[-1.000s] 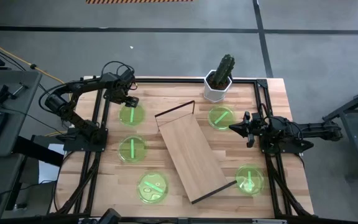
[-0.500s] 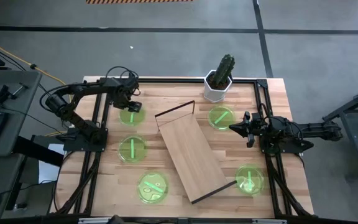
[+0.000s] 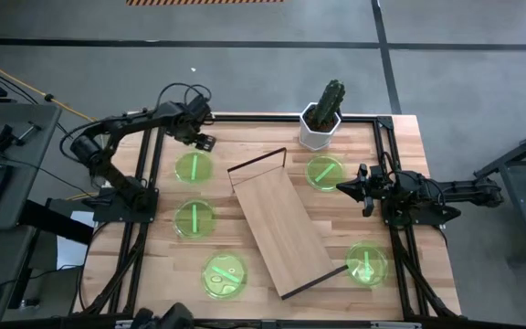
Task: Place and stack plates onto a shelf
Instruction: Put the top left green plate on the shelf
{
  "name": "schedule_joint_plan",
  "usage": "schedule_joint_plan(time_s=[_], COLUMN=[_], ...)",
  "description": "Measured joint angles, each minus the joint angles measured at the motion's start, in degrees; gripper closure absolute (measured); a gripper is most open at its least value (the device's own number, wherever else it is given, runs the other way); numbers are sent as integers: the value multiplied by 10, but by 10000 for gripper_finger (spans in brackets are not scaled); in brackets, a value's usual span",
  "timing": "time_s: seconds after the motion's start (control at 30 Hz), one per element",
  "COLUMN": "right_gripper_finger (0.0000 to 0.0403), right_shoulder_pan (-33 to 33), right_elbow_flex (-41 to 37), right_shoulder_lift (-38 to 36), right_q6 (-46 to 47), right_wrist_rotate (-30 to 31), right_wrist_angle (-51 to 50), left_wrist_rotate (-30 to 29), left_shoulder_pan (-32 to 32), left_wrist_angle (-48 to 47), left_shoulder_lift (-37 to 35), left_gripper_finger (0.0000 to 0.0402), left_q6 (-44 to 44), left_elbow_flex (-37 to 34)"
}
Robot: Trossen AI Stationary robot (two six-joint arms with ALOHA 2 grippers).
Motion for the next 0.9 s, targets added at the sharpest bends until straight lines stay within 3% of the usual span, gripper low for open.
schedule_joint_plan(time_s=[0.3,0.9], right_gripper_finger=[402,402], right_shoulder_pan=[0,0], right_elbow_flex=[0,0], right_shoulder_lift=[0,0], right_q6=[0,1], right_wrist_rotate=[0,0], right_wrist_angle=[0,0], left_wrist_rotate=[7,7], left_shoulder_pan=[4,4], left_wrist_angle=[-65,-100], left_shoulder_lift=[98,157], left_gripper_finger=[193,193], left_q6=[154,337], left_elbow_flex=[74,79])
